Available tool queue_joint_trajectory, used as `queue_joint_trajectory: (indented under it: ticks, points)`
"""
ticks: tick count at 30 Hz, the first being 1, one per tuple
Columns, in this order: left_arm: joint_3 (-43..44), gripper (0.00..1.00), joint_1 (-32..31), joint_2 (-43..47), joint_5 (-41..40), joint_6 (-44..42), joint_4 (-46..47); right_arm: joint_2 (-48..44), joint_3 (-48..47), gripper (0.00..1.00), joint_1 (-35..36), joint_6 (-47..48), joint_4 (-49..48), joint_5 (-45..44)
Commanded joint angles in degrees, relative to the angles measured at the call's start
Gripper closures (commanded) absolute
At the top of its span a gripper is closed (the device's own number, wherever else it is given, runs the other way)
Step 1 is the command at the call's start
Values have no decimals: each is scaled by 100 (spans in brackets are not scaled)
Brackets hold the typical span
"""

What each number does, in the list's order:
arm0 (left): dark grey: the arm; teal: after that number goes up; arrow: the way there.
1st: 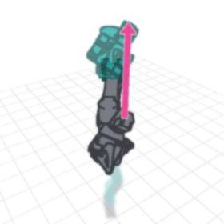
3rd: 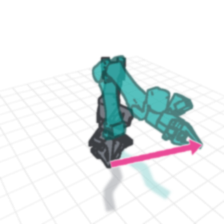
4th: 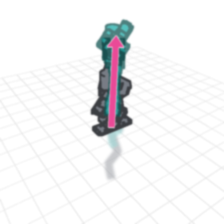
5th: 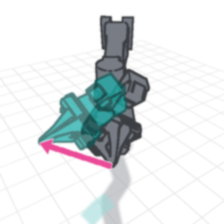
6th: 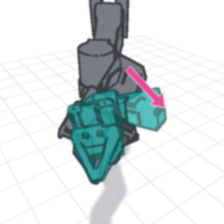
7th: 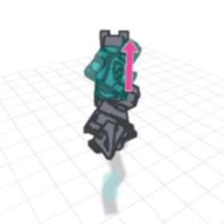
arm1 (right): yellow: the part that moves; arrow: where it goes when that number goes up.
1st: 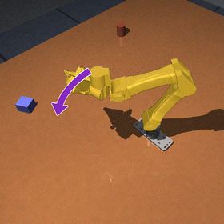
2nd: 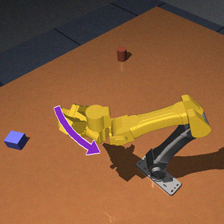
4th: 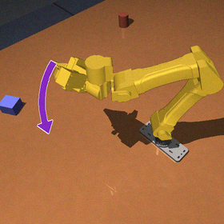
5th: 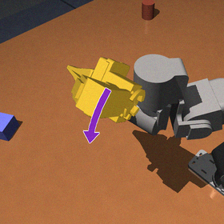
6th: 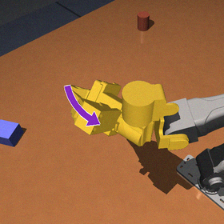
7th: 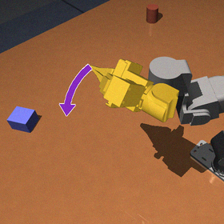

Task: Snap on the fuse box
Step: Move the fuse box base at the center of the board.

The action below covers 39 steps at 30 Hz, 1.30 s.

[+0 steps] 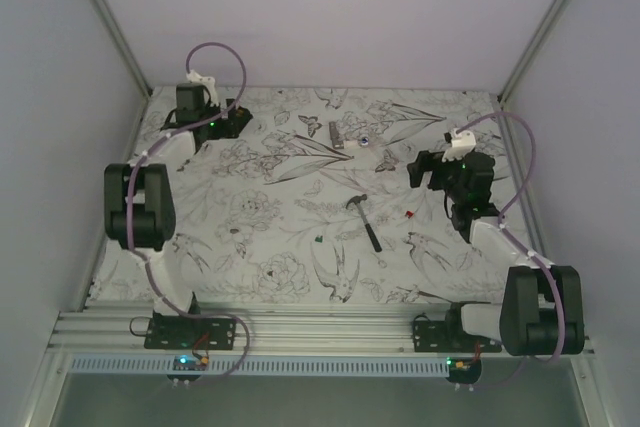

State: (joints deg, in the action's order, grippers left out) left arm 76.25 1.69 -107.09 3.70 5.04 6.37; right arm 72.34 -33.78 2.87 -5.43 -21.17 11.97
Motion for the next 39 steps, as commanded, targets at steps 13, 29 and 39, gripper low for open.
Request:
queue_joint_trajectory:
  ticks: [13, 29, 39]
  points:
    - [3767, 11, 42, -2907, 667, -428, -1894, 58, -64, 0, 48, -148, 173, 719]
    - [4652, 52, -30, -3438, 1101, -388, -2882, 403, -181, 0, 54, -253, 276, 1083]
    - [2830, 60, -400, -1929, 764, -186, -2953, 433, -215, 0, 48, -525, 311, 1185]
